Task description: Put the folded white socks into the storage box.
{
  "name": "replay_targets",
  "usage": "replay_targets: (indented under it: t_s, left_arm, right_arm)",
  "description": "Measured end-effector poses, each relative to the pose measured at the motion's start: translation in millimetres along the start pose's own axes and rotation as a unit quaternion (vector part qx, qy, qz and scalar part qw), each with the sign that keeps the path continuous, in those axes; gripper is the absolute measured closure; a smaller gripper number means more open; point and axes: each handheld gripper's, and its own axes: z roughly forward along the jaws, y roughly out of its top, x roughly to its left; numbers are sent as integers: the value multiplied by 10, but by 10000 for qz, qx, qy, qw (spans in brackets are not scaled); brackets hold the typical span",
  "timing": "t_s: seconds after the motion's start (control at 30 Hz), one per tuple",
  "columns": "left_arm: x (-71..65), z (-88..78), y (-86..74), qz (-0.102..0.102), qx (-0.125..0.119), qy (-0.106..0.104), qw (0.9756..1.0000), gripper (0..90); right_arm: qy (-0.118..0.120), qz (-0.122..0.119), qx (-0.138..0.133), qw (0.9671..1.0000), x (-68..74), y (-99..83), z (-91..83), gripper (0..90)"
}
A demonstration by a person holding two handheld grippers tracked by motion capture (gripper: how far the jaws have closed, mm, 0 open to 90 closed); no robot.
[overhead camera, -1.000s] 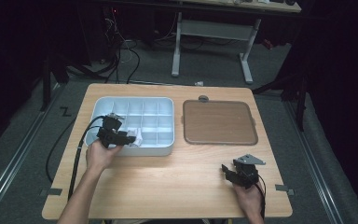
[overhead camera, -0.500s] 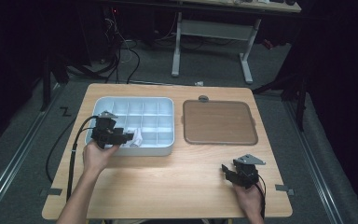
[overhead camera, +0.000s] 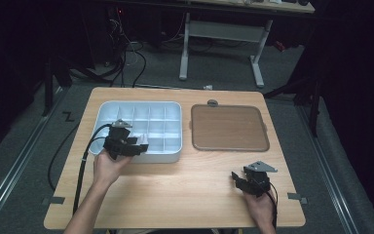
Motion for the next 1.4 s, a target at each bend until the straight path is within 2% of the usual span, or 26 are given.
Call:
replay_targets:
  t_s: [0.1,0.17,0.33,0.43,0.6,0.83,0.97,1.1,1.3,1.4]
  left_arm:
    - [-2,46,-44,155,78,135,9998,480]
    - [8,65,-53,180,93,198,9996,511]
    - [56,101,-74,346,107,385,9986,667]
    - [103,142,-81,359,132,489,9981,711]
    - [205,203,-81,340,80,664,9972,693]
    - [292,242,-86,255,68,778,9966,686]
    - [307,280,-80,323,167,825,9959,717]
    - [335,318,-77,278,215,815,9961,759]
    - [368,382,-79,223,425,837,9953,809]
    - [367,401,-97,296,511,855,9946,821]
  right_arm:
    - [-1,-5,-1,10000,-1,0,0,440]
    - [0,-4,0,10000,-1,0,0,440]
    - [-3,2,3,10000,0,0,0,439]
    - [-2,7,5,10000,1,0,-1,440]
    - [-1,-2,-1,10000,0,0,0,440]
    - [0,-1,0,10000,0,0,0,439]
    - [-1,2,1,10000,1,0,0,440]
    - [-2,-1,1,10000,1,0,0,440]
    - [-5,1,1,10000,1,1,0,439]
    - [-10,10,4,10000,3,1,0,439]
